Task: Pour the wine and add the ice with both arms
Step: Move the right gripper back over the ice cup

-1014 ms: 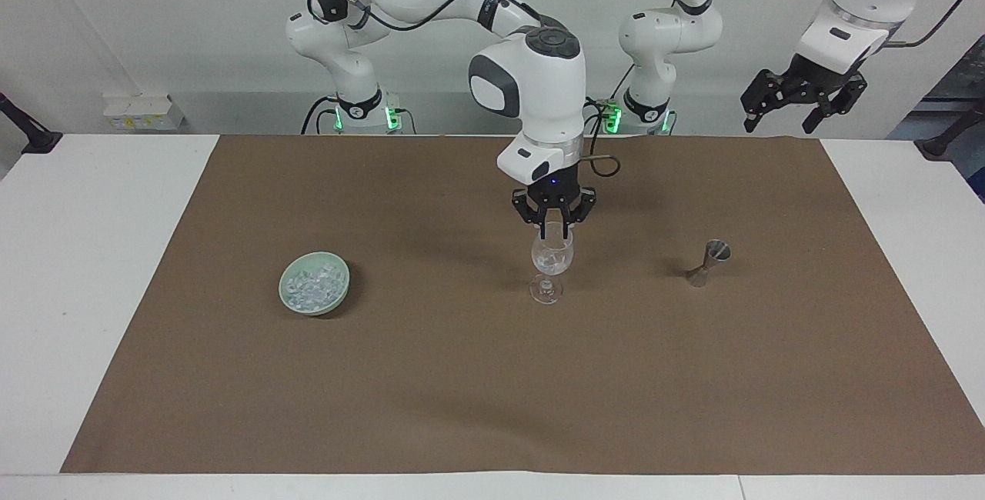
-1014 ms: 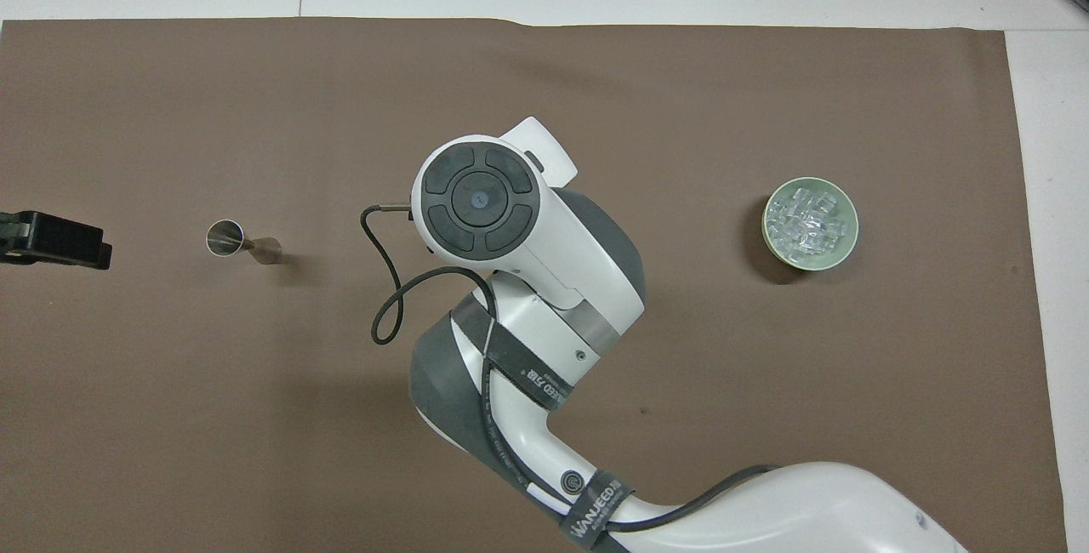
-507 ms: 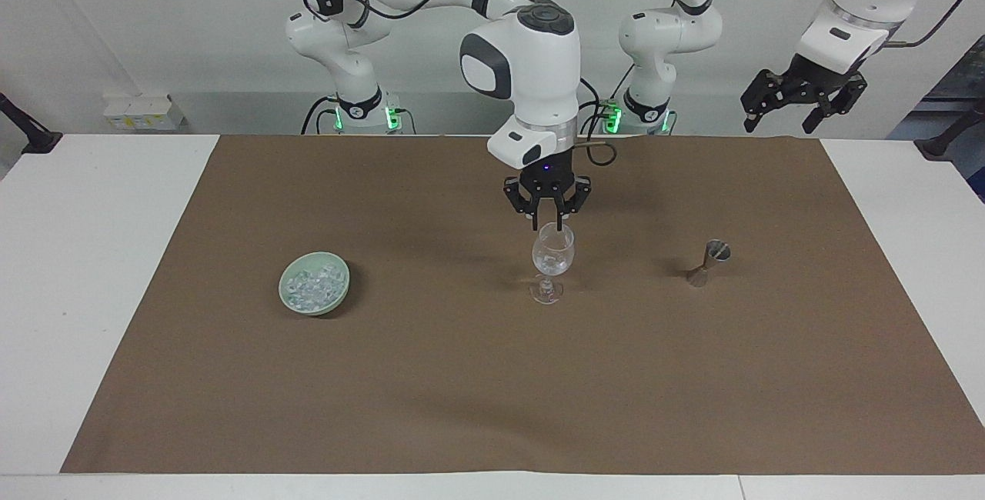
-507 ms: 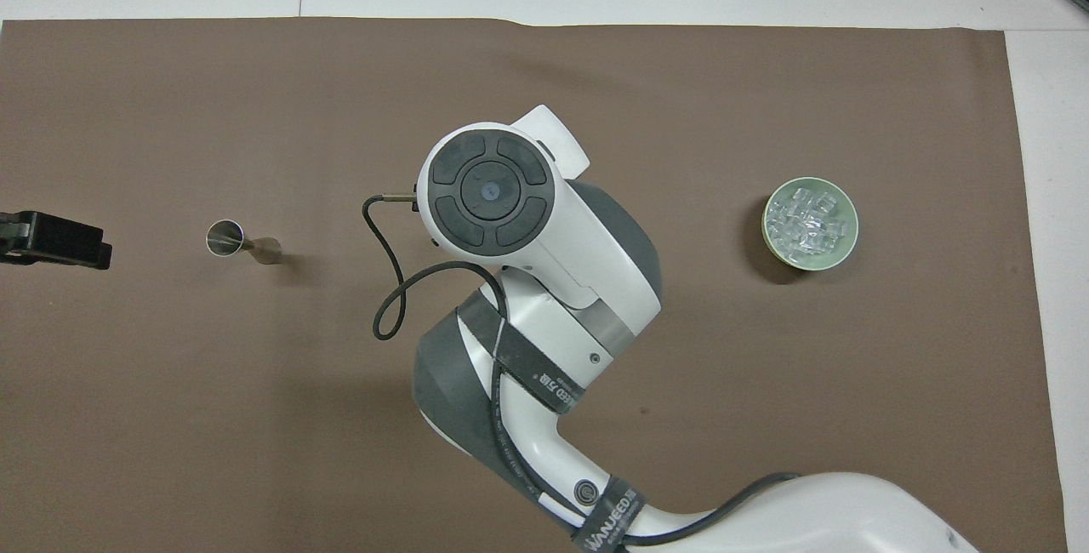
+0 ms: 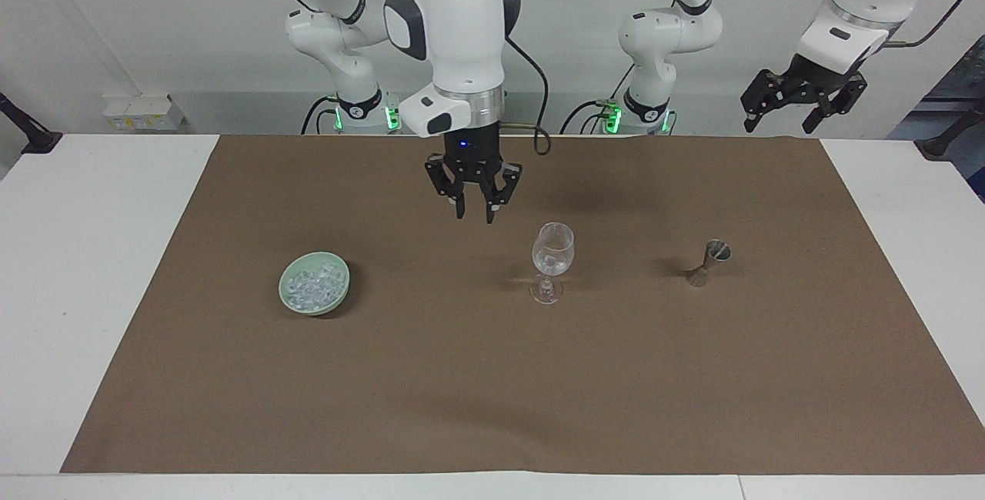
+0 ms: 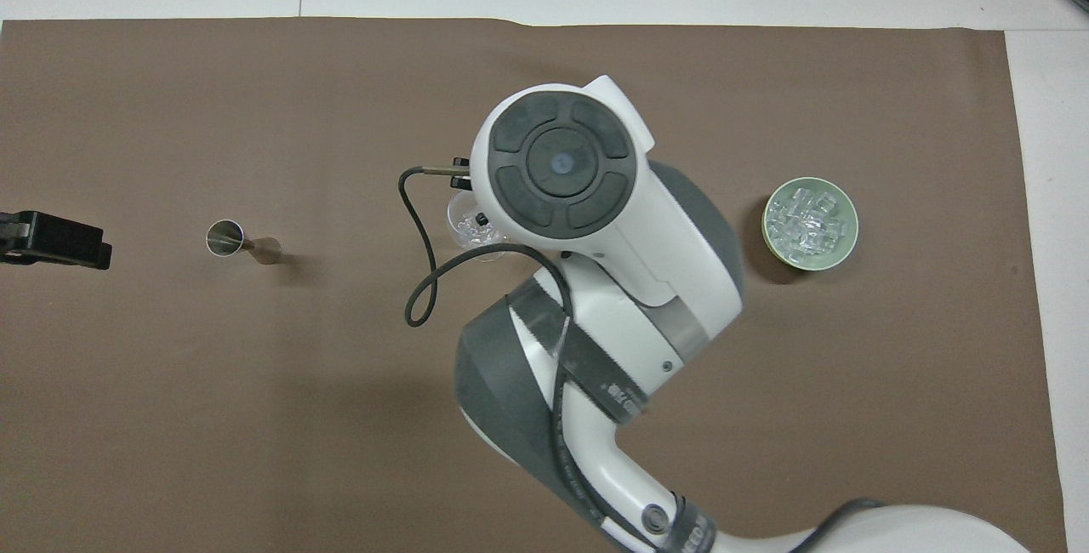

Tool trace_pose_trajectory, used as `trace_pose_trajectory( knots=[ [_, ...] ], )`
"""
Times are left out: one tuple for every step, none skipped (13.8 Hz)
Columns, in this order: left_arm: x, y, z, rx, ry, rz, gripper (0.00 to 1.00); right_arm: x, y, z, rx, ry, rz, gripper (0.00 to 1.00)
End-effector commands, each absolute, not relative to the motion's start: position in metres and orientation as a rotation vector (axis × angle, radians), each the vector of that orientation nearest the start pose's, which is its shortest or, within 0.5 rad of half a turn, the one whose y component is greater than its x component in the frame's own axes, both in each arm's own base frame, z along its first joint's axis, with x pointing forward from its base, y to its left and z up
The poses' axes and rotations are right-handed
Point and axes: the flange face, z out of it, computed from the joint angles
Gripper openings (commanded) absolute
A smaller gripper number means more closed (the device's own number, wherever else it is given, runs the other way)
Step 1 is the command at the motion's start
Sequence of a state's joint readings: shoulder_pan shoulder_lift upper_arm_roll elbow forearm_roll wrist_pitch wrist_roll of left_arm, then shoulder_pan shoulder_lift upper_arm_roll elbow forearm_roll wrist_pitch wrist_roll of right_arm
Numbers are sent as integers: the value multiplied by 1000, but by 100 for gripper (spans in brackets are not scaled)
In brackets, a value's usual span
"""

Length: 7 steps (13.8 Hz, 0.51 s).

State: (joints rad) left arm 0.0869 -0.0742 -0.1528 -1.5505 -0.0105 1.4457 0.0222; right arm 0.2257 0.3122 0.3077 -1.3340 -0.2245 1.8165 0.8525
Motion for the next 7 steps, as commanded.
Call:
trace_pose_trajectory(
  knots=[
    [508,-35,663,-3124,152,54,100,579,232,590,-3116,494,-243,48],
    [509,-35,662,-3124,152,57,100,571,212,594,-3128,478,-222,48],
    [508,-35,663,-3124,152,54,100,561,195,600,-3145,465,-230,49],
    [508,-35,663,-3124,152,54,100,551,182,604,-3162,454,-214,51],
    [508,-35,663,-3124,152,54,100,542,170,609,-3167,452,-170,56],
    [508,-35,663,-3124,152,54,100,535,157,618,-3164,447,-131,58],
    [508,-35,663,-3124,152,54,100,532,143,624,-3171,427,-103,59]
  ],
)
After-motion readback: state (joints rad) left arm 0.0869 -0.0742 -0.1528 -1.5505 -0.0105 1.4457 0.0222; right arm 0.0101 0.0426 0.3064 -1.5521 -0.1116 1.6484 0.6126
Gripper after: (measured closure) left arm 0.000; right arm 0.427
